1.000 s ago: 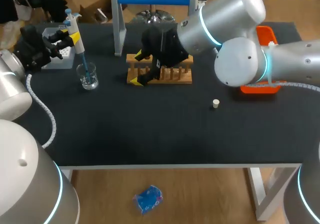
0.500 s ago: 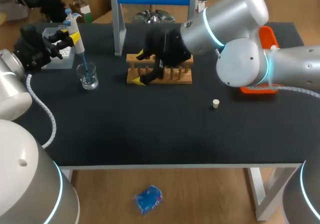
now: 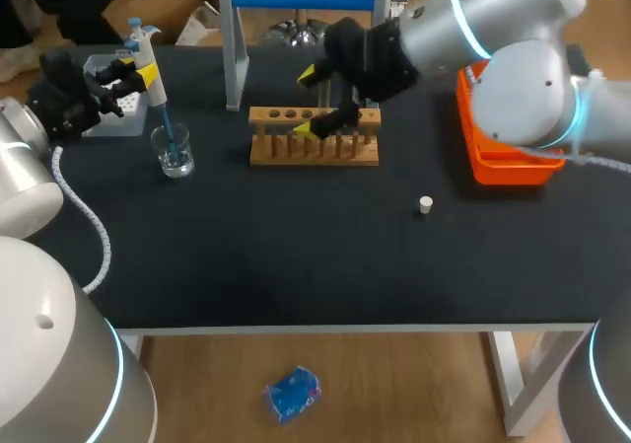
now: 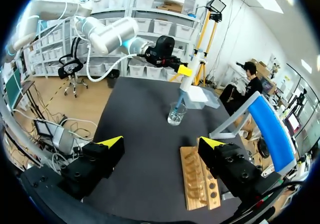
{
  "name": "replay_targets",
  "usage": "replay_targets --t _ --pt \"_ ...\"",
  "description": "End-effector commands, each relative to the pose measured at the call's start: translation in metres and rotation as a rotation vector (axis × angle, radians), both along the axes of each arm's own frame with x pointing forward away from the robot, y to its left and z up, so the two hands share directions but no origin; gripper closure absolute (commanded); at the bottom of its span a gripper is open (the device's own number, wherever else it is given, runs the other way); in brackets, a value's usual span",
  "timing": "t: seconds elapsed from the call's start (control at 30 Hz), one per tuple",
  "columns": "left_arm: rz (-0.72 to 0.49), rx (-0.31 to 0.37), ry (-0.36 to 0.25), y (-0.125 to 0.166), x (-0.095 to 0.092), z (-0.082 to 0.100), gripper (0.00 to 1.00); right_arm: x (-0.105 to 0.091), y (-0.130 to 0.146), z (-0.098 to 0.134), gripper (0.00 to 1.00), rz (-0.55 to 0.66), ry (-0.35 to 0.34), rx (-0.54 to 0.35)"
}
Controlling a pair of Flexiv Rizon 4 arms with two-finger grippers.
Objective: Invert the test tube, pick up the pipette, mount the tip to pipette, aspirate from beaker and dispense into the tube, eject the tip, return the pipette, and cap with the stopper.
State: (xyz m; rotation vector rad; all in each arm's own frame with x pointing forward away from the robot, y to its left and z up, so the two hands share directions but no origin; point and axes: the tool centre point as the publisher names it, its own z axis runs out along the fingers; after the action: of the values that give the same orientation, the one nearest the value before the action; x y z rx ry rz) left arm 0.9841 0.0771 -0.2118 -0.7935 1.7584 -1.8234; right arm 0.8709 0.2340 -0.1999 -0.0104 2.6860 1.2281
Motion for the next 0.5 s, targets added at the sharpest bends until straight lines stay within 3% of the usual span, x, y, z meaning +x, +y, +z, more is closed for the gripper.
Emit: replay_targets --t 0.03,0.5 --pt "0.001 -0.001 -0.002 0.000 0.000 -0.001 1.00 -0.005 -0.043 0.021 0.00 0.001 0.010 0.005" --pt "0.001 -0.001 -0.002 0.000 0.000 -0.001 1.00 0.017 -0.094 0.015 0.00 -0.003 0.036 0.035"
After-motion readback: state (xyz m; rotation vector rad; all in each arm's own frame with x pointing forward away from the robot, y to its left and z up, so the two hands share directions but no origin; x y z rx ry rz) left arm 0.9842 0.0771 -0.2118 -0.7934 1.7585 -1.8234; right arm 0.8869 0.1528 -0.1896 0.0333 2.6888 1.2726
